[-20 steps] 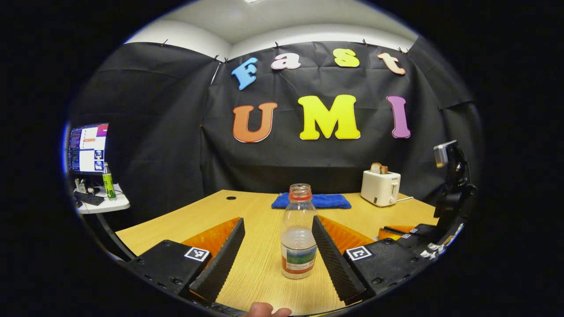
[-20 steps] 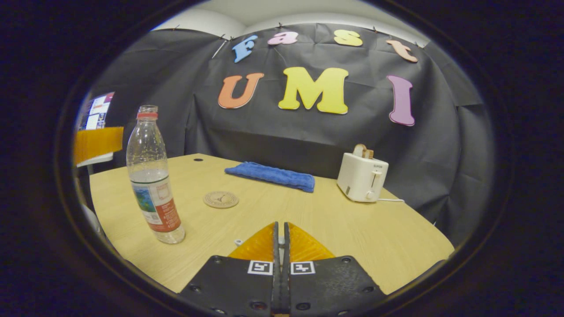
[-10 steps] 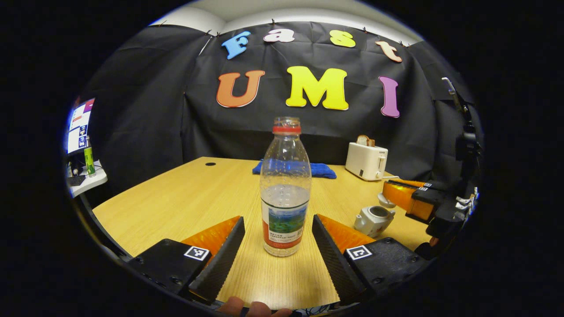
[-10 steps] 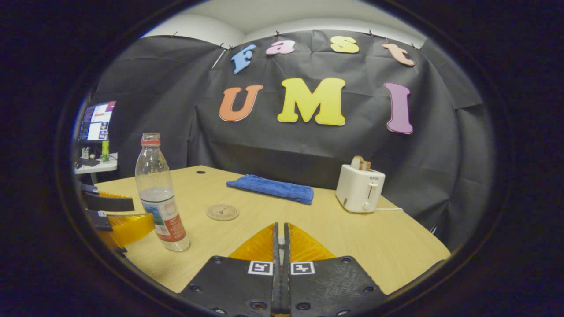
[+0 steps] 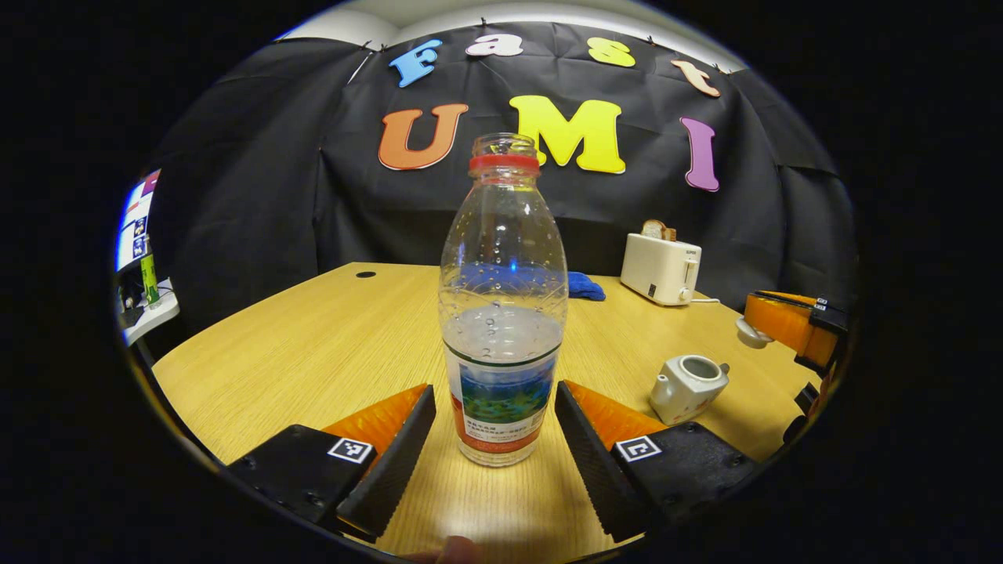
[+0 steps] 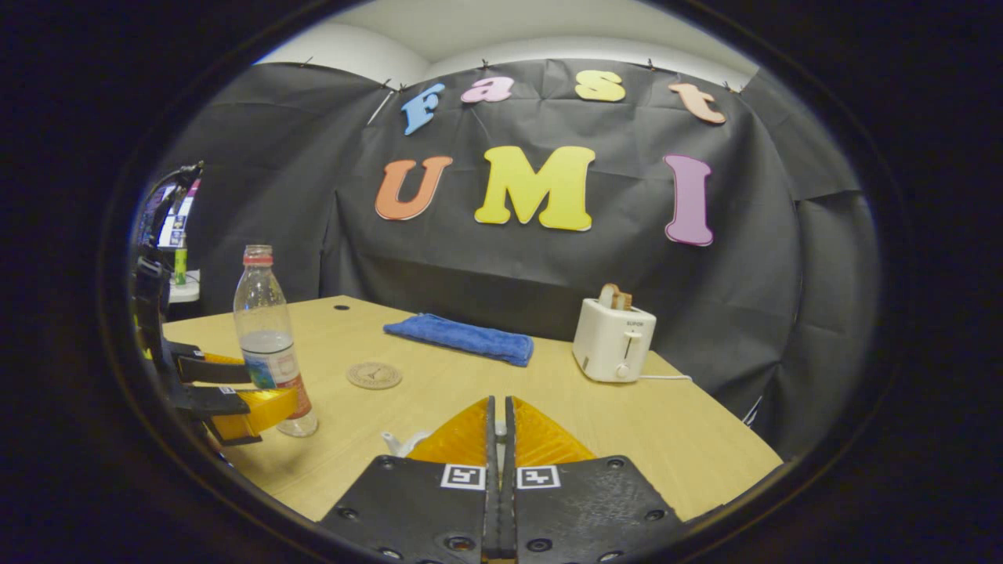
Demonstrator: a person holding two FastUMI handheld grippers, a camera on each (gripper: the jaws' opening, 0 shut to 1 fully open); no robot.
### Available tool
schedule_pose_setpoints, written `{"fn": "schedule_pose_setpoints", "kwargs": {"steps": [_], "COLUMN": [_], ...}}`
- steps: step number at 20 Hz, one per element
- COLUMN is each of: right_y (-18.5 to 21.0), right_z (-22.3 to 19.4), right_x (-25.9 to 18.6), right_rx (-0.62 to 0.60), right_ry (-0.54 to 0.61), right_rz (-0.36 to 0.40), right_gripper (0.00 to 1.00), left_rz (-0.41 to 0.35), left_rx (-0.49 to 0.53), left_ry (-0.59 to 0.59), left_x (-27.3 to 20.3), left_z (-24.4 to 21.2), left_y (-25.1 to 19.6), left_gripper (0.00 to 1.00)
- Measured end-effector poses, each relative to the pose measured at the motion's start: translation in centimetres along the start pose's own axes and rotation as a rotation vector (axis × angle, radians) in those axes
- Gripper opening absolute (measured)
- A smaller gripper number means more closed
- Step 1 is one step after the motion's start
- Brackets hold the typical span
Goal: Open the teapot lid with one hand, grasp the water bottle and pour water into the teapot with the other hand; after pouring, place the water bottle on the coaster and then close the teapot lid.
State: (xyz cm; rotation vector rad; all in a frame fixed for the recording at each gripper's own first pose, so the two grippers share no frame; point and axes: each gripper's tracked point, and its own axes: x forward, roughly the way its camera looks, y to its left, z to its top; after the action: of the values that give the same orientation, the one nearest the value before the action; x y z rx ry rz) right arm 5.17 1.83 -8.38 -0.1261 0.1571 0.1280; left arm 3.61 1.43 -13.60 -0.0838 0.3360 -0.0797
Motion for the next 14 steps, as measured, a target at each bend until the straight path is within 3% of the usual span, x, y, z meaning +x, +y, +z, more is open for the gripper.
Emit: {"fn": "schedule_pose_setpoints", "kwargs": {"steps": [3, 4, 5, 8, 14], "right_y": [-0.5, -0.6, -0.6, -1.1, -3.5], "right_z": [-0.4, -0.6, -0.6, -0.6, -0.4], "right_x": [-0.1, -0.2, -0.3, -0.5, -1.4], "right_rx": [0.003, 0.003, 0.004, 0.018, 0.043], "right_ry": [0.011, 0.014, 0.016, 0.023, 0.018], "right_rz": [0.003, 0.005, 0.009, 0.021, 0.014], "right_gripper": [0.0, 0.0, 0.0, 0.0, 0.0], "left_rz": [-0.004, -0.002, -0.002, 0.009, 0.07], "left_rx": [0.012, 0.02, 0.036, 0.115, 0.45], "left_ry": [-0.006, -0.005, -0.002, 0.016, 0.027], "left_x": [0.2, 0.2, 0.2, 0.2, -0.2], "left_z": [0.3, 0.4, 0.4, 0.9, 2.9], "left_y": [-0.1, 0.0, 0.0, 0.2, 1.6], "left_gripper": [0.87, 0.89, 0.8, 0.79, 0.77]}}
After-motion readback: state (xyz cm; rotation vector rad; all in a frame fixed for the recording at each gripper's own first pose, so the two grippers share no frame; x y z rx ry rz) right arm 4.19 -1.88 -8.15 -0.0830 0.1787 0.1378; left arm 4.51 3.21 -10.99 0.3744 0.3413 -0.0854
